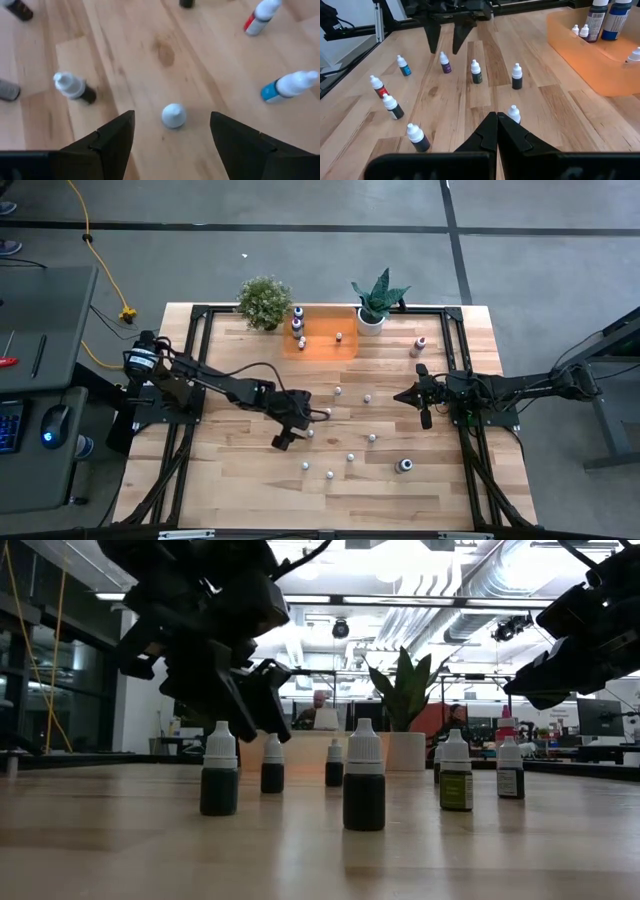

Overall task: Pick & Place food coloring
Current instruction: Put the left small violet bottle into the bin

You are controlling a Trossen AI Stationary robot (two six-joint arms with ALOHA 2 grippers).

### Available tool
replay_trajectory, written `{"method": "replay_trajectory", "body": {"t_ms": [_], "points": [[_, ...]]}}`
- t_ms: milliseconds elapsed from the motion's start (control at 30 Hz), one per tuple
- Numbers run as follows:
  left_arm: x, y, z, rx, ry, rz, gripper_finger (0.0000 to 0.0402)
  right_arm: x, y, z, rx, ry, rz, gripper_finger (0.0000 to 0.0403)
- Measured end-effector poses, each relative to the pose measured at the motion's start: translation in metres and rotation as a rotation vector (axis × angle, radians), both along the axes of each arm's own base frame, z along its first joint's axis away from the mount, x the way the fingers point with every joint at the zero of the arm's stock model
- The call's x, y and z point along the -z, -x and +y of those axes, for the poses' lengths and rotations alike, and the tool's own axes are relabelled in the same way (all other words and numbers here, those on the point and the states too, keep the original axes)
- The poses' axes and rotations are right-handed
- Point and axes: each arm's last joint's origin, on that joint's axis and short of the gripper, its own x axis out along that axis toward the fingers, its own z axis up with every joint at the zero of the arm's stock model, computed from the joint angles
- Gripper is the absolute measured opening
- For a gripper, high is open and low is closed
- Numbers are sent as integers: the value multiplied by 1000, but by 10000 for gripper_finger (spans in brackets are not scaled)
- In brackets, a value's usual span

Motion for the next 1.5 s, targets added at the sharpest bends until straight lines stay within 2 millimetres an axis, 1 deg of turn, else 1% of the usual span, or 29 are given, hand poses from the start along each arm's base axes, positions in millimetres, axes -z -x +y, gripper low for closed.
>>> {"method": "replay_trajectory", "body": {"t_ms": [167, 300, 400, 467, 533, 633, 800, 1067, 1300, 1500], "points": [[-11, -4, 2, -36, -52, 80, 253, 0, 0, 0, 0, 0, 0, 0], [-15, -9, 1, -40, -62, 109, 253, 0, 0, 0, 0, 0, 0, 0], [-13, -20, -3, -38, -71, 134, 253, 0, 0, 0, 0, 0, -1, 0], [-9, -19, -3, -47, -85, 218, 253, 0, 0, 0, 0, 0, -5, 0], [-12, -27, -4, -58, -92, 212, 253, 0, 0, 0, 0, 0, -2, 0], [-14, -31, -4, -55, -94, 253, 253, 0, 0, 0, 0, 0, 3, 0], [-24, -37, -5, -52, -82, 228, 253, 2, -1, 0, 0, 0, 19, 0], [-22, -33, -6, -48, -61, 283, 253, 2, -1, 0, 0, 0, 27, 0], [-22, -34, -6, -47, -57, 270, 253, 3, -1, 0, 0, 0, 27, 0], [-15, -39, -10, -38, -24, 269, 252, 3, -1, 0, 0, 0, 27, 0]]}}
